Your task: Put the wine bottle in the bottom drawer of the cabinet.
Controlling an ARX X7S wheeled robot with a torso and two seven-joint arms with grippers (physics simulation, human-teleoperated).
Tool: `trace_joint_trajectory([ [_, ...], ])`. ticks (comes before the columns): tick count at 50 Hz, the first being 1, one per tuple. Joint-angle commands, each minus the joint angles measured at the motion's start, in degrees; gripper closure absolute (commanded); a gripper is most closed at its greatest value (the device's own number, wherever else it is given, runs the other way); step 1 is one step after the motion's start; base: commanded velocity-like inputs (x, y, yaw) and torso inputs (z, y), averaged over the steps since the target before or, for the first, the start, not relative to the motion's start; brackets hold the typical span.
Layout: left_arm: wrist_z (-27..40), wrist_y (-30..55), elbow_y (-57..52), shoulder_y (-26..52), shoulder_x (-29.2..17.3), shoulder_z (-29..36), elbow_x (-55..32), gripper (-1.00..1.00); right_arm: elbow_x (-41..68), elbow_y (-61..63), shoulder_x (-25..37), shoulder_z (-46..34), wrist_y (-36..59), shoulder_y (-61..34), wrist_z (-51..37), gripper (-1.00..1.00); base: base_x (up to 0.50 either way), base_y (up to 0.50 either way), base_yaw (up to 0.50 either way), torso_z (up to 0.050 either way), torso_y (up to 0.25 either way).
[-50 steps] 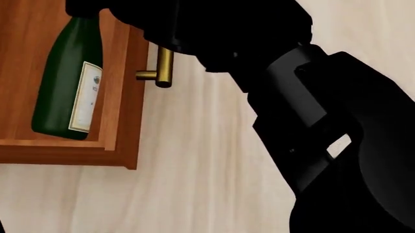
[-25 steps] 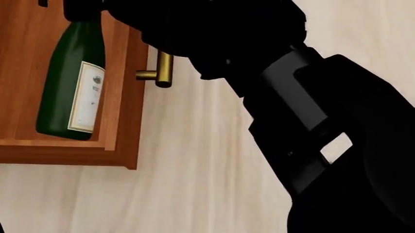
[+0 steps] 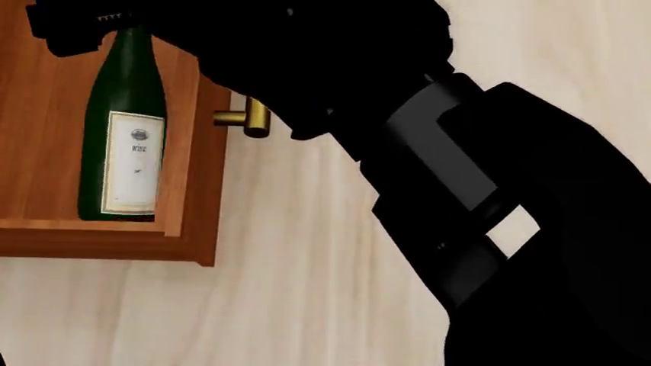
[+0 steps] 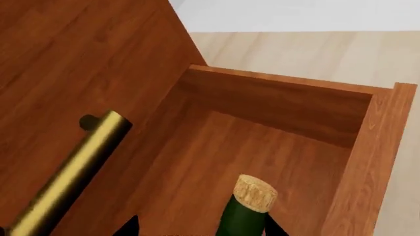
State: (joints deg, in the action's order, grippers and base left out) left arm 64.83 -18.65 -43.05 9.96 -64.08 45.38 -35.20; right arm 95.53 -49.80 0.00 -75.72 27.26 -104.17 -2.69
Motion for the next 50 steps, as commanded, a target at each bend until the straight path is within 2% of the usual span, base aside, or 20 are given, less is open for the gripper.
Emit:
trace_joint_trajectory([
  [1,-0.2,0.2,0.1,0.0,0.2,0.0,0.0,-1.0,5.8,0.9,0.0,-15.2,8.7,6.3,-4.4,-1.0,0.0,0.0,0.0,0.0,-0.011],
  [26,-0.5,0.4,0.1,-0.1,0.5,-0.3,0.0,-1.0,4.8,1.1,0.0,-15.0,12.1,1.1,-5.8,-1.0,0.0,0.0,0.0,0.0,-0.007],
  [50,-0.7,0.9,0.2,0.0,1.0,-0.5,0.0,-1.0,5.0,2.6,0.0,-15.0,12.8,-8.6,-2.2,-1.0,0.0,0.0,0.0,0.0,-0.004],
])
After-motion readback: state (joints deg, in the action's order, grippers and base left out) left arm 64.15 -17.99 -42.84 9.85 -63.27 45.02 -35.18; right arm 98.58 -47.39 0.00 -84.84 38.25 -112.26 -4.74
